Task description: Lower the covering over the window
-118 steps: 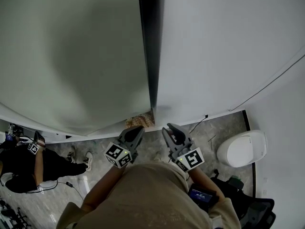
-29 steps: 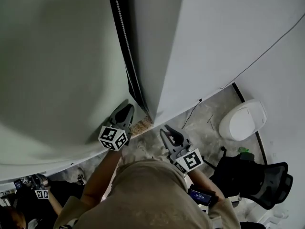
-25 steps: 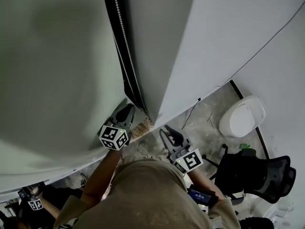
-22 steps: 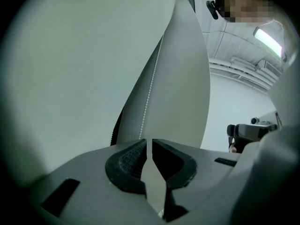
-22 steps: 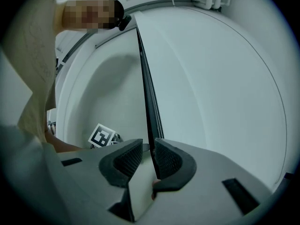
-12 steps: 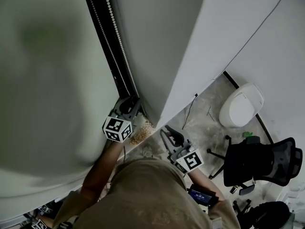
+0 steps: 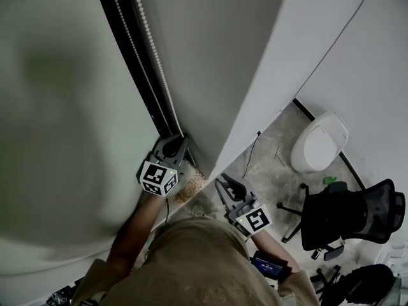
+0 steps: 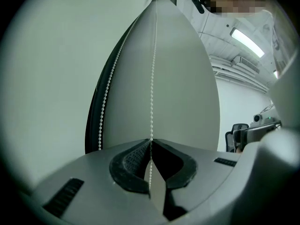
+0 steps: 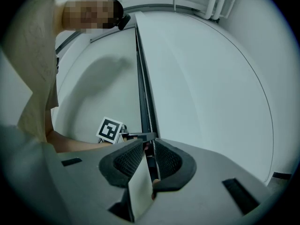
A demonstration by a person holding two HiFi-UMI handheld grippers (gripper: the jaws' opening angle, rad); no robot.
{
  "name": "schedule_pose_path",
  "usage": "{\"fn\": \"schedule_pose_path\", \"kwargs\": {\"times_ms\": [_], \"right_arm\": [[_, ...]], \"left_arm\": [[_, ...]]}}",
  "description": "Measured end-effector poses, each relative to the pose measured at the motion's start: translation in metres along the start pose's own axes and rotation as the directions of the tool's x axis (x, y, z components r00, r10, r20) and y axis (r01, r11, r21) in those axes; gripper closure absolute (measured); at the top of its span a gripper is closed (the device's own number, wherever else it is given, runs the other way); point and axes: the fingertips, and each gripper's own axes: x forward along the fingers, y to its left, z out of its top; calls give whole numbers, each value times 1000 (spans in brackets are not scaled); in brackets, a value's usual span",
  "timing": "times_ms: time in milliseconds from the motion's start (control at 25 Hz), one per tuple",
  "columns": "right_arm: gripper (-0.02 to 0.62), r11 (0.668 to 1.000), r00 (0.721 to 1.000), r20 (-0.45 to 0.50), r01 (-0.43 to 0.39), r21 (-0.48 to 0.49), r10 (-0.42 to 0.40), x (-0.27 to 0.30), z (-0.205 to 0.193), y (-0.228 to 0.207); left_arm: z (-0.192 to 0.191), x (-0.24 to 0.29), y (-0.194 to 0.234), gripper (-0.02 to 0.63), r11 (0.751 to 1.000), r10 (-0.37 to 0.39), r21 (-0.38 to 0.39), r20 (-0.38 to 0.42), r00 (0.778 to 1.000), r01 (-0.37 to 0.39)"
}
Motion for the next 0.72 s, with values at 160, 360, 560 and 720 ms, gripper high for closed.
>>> {"fn": "schedule_pose_path", "kwargs": {"times_ms": [160, 360, 560, 720], "right_arm": [[513, 1000, 1000, 18, -15, -16, 15, 7, 1, 4], [513, 994, 993, 52, -108, -31, 110, 8, 6, 15], [512, 968, 963, 98, -247, -50, 250, 3, 31, 32], [512, 946, 940, 100, -323, -38, 325, 6, 42, 43]], "left_arm": [[-3, -14, -17, 583, 998, -54, 30, 4, 999, 54], [-14, -34, -53, 584, 993, -80, 90, -16, 997, 81], [-20, -54, -88, 584, 996, -68, 59, -23, 997, 69], [-17, -67, -107, 584, 997, -56, 59, 4, 998, 56]]}}
